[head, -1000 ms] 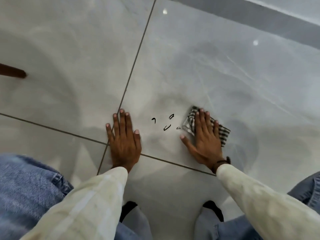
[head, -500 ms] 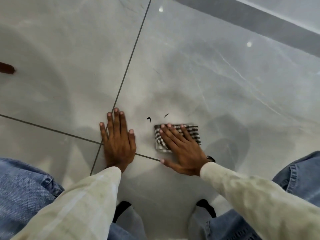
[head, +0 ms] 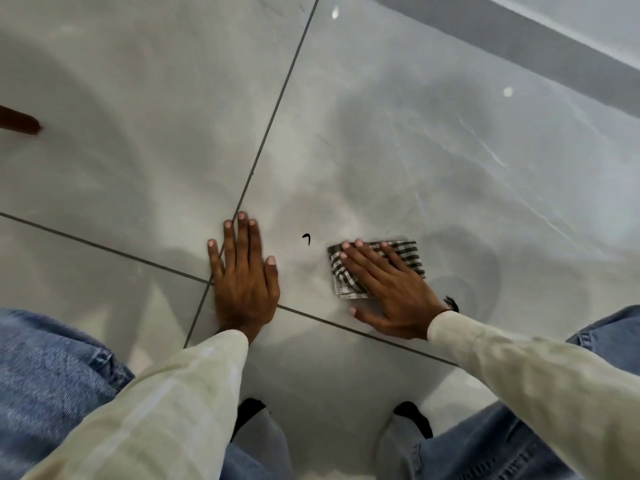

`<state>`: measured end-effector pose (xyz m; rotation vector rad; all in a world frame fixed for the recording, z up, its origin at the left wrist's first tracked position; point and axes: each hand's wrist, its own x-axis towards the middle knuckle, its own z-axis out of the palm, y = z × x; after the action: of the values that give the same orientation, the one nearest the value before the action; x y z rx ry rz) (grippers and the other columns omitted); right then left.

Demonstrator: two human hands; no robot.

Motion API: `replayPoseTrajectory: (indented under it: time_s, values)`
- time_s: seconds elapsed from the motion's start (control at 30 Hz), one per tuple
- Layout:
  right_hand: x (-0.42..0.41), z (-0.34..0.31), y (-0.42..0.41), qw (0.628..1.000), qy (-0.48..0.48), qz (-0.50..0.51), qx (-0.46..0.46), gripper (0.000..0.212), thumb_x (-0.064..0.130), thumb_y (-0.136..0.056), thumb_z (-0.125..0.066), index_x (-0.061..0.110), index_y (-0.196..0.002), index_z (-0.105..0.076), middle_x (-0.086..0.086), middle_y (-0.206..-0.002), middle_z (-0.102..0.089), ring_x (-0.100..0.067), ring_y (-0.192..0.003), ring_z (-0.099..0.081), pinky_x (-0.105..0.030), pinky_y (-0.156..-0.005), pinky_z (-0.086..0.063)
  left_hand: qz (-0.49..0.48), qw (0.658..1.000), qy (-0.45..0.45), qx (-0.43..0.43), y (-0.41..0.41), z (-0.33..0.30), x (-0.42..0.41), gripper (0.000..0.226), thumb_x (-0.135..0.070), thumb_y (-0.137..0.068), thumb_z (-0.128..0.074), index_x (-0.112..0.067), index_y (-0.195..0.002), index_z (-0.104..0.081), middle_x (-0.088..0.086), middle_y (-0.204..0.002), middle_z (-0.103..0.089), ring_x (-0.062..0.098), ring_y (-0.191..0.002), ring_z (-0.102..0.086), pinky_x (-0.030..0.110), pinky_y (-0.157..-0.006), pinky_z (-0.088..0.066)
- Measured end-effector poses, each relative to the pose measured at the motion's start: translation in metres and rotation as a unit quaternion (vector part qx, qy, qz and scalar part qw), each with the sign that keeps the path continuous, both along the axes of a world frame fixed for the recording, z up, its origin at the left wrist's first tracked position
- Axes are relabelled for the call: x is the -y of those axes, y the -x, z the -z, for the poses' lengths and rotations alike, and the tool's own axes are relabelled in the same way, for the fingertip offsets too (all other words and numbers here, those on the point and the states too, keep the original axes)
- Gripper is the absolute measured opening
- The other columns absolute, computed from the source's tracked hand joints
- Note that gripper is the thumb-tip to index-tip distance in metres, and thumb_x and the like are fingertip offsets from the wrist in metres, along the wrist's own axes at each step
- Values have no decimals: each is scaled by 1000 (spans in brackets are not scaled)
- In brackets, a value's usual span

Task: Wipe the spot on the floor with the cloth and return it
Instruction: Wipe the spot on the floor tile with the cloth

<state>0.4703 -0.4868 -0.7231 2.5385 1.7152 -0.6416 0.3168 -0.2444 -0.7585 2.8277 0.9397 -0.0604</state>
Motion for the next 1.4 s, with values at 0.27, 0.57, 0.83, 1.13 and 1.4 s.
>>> replayPoseTrajectory:
  time_s: [0.27, 0.57, 0.83, 1.13, 1.4]
  values:
    - [-89, 6, -37, 998, -44, -32, 20, 78, 56, -103, -41, 16, -168, -25, -5, -177, -25, -23, -165, -22, -55, -133, -19, 9, 1000, -12, 6, 2, 6, -1, 72, -37, -109, -26, -11, -173, -8, 10, -184, -7, 31, -171, -9, 59, -137, -14]
    - [-59, 11, 36, 984, -50, 171, 20, 81, 53, -102, -43, 17, -169, -18, -2, -180, -14, -19, -168, -8, -54, -135, -11, 6, 1000, -3, 6, 2, 6, -1, 72, -38, -110, -27, -11, -173, -7, 9, -184, -5, 30, -171, -7, 60, -136, -15]
    - [-62, 12, -49, 938, -44, 343, 32, 72, 47, -108, -41, 16, -169, -19, -6, -180, -14, -22, -167, -10, -52, -135, -8, 7, 1000, 1, 3, 2, 7, -2, 72, -39, -109, -23, -12, -173, -6, 9, -184, -5, 30, -171, -8, 59, -136, -14]
    - [-101, 2, 60, 868, -44, 495, 20, 86, 58, -101, -36, 11, -170, -14, -6, -180, -11, -24, -168, -7, -55, -135, -6, -1, 1000, 4, 8, 1, 3, 0, 70, -38, -110, -24, -11, -173, -9, 9, -184, -9, 30, -171, -9, 58, -137, -14]
    - [-158, 9, -54, 925, -78, 371, 33, 74, 50, -107, -34, 14, -169, -18, -5, -180, -14, -23, -167, -10, -54, -135, -7, 3, 1000, -9, -2, 3, 5, -1, 71, -39, -110, -23, -11, -173, -6, 9, -184, -6, 30, -171, -9, 59, -136, -15]
